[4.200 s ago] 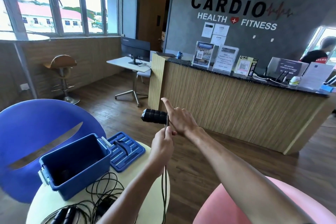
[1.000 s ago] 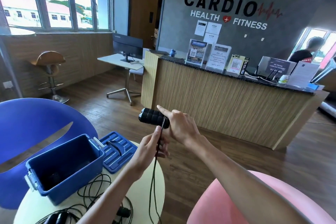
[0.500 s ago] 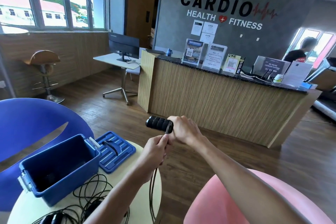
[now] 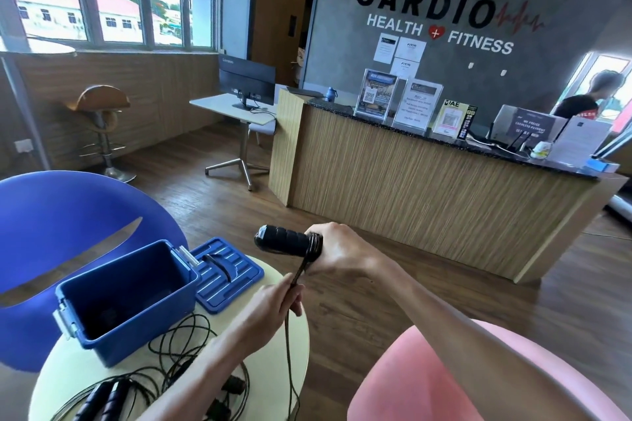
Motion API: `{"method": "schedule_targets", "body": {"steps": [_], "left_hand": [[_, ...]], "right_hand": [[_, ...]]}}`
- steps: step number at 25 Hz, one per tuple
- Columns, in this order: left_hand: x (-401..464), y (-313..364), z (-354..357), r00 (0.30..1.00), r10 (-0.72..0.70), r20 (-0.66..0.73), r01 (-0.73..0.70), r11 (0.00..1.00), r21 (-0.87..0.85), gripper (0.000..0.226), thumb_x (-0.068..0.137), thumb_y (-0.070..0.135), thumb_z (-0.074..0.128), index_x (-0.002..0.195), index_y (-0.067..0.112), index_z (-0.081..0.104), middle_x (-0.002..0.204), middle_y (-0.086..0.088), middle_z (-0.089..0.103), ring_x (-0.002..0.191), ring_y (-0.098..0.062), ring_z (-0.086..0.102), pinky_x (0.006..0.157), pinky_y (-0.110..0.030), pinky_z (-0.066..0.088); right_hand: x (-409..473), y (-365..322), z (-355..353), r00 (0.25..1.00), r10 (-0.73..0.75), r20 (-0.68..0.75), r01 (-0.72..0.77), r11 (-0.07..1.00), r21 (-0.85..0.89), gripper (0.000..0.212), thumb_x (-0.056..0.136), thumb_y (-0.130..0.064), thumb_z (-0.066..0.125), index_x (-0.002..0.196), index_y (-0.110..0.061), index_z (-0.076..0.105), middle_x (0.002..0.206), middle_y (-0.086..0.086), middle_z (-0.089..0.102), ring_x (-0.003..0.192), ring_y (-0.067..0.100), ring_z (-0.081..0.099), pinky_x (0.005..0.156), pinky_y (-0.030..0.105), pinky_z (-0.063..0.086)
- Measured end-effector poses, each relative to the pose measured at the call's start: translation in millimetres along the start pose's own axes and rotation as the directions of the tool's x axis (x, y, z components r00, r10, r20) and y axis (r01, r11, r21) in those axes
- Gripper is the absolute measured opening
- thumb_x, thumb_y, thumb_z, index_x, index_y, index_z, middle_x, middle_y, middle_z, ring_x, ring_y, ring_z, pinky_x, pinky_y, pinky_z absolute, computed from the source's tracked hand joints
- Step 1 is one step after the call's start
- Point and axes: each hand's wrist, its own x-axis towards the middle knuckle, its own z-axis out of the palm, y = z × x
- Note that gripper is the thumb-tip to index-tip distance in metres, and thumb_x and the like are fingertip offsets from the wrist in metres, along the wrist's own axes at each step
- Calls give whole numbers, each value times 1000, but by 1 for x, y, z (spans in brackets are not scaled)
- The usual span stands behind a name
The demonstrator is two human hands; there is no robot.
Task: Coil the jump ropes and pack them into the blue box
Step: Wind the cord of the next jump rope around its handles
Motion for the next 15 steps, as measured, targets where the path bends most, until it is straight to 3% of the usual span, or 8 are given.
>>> {"method": "schedule_targets", "body": {"steps": [3,5,7,8,10,12,15], "left_hand": [[8,-1,-18,997,57,51,-63,989,132,16,101,25,39,104,22,55,95,2,68,81,-11,62,78,-40,50],[15,6,-34,993,-11,118,-12,981,196,19,100,17,42,106,16,61,105,-4,65,90,-2,58,89,-42,45],[23,9,-52,982,42,184,-73,984,161,11,95,17,52,91,22,61,86,3,65,75,-1,60,77,-44,51],[25,9,-60,965,113,236,-150,978,142,6,91,21,56,91,19,62,81,2,64,70,-8,62,69,-43,53],[36,5,-71,930,196,311,-265,944,195,17,87,26,58,96,12,61,81,0,63,68,-17,62,60,-34,53],[47,14,-76,918,198,342,-325,871,369,12,88,23,60,96,13,61,80,1,61,67,-13,57,58,-22,47],[61,25,-77,922,166,349,-324,824,464,10,94,28,54,91,20,61,76,3,62,66,-15,56,61,-30,48]], "right_hand": [[-14,-9,-2,988,-83,131,79,996,36,48,60,-44,94,97,-25,68,90,-8,72,86,7,67,80,34,54],[-22,-15,1,982,-129,140,119,990,81,52,60,-50,92,99,-26,67,91,-9,73,88,6,68,84,39,54],[-29,-18,0,972,-178,154,164,981,100,63,62,-53,91,111,-31,58,90,-10,73,86,7,68,86,39,54],[-34,-19,-2,965,-196,177,181,979,98,70,62,-54,90,116,-33,50,88,-8,73,84,8,68,84,39,54],[-42,-19,-6,954,-217,206,206,976,70,75,64,-53,90,115,-32,40,85,-6,72,80,11,67,81,40,54],[-47,-19,-8,957,-216,195,212,976,44,73,64,-53,90,109,-30,38,85,-5,71,79,11,66,79,41,54],[-53,-21,-5,956,-232,176,243,969,-42,73,64,-60,87,106,-29,36,86,-6,70,78,13,65,76,41,54]]}}
